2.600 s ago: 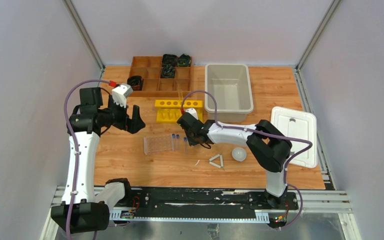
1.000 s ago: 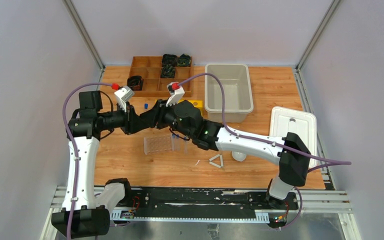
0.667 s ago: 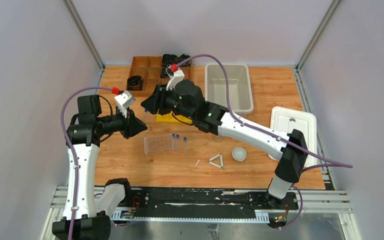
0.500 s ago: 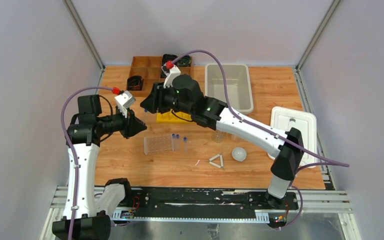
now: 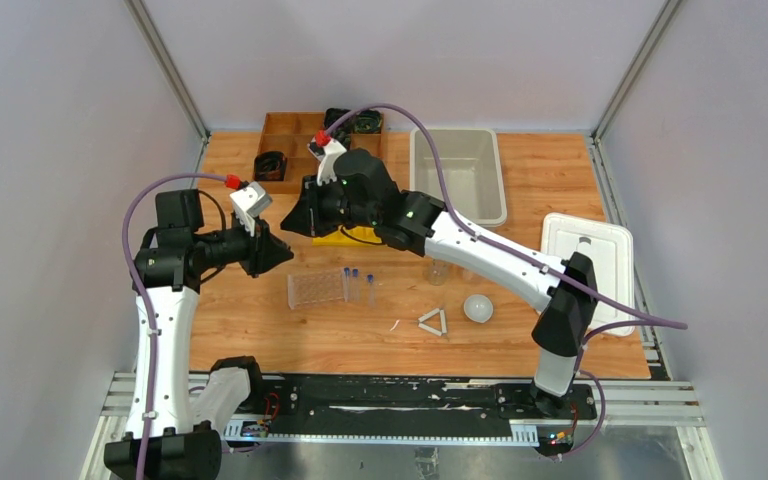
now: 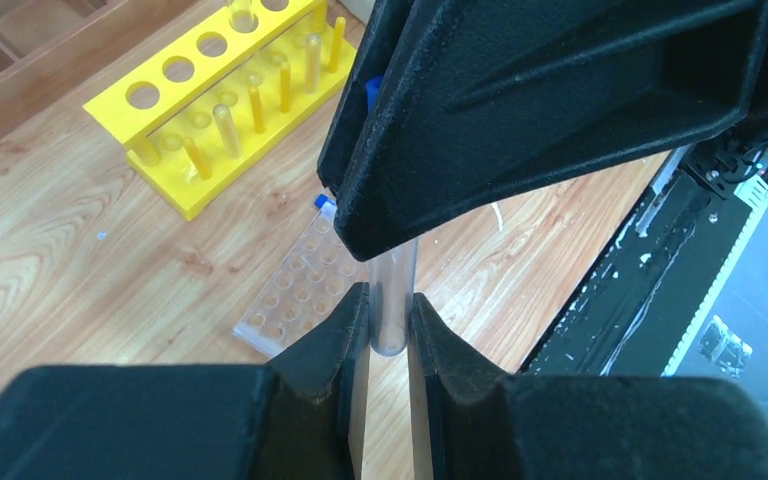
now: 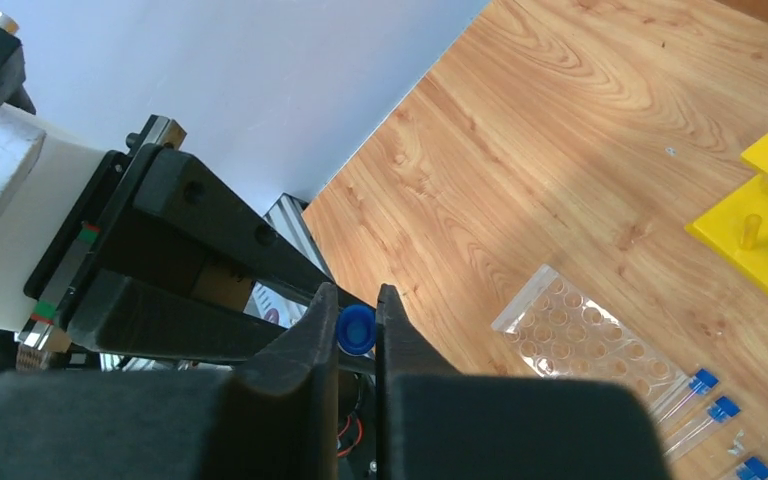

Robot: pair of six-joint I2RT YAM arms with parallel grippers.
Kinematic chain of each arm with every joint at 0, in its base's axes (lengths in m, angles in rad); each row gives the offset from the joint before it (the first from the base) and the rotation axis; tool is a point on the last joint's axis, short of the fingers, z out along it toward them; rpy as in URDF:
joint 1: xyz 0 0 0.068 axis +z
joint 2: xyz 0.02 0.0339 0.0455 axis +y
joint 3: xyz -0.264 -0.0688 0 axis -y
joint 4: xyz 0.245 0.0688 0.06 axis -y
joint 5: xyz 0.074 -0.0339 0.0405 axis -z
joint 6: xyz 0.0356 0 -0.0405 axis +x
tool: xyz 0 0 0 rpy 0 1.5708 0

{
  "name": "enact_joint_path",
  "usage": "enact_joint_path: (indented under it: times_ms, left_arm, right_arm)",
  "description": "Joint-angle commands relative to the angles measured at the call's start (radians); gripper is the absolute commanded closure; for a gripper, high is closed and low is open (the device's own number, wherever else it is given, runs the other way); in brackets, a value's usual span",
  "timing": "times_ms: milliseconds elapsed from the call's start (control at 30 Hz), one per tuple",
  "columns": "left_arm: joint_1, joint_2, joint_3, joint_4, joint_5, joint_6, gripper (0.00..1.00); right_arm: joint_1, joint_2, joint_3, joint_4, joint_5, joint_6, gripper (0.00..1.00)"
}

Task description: Organize the chemistry lab equipment

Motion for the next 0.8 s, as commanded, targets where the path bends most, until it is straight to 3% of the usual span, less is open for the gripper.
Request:
enact_joint_path:
  times_ms: [0, 33, 100, 133, 333, 500, 767]
  left_arm:
    - [0.006, 0.001, 0.008, 0.005, -0.024, 0.018, 0.76]
    - [0.006, 0.004, 0.006, 0.005, -0.038, 0.013, 0.58]
    - [0.006, 0.011, 0.001, 0.005, -0.075, 0.004, 0.1]
    - [0.006, 0.014, 0.001, 0.005, -0.094, -0.001, 0.01]
    - [0.006, 0.083, 0.041, 0.03, -0.26, -0.121, 0.0]
    - [0.02, 0.176, 0.071, 0.036, -0.435, -0.181, 0.0]
    - [0.121, 0.223, 0.063, 0.072, -0.485, -0.217, 0.0]
  right_arm:
    - [-0.017, -0.007, 0.029, -0.026, 0.001, -0.038, 0.99]
    - [-0.017, -0.012, 0.024, -0.027, 0.006, -0.044, 1.0]
    - [-0.022, -0.021, 0.011, -0.03, 0.017, -0.061, 1.0]
    - [-0.022, -0.026, 0.003, -0.036, 0.028, -0.074, 1.0]
    - [-0.023, -0.045, -0.074, -0.066, 0.156, -0.227, 1.0]
    - [-0.01, -0.017, -0.183, 0.005, 0.181, -0.303, 1.0]
    - [0.051, 0.106, -0.187, 0.114, 0.177, -0.368, 1.0]
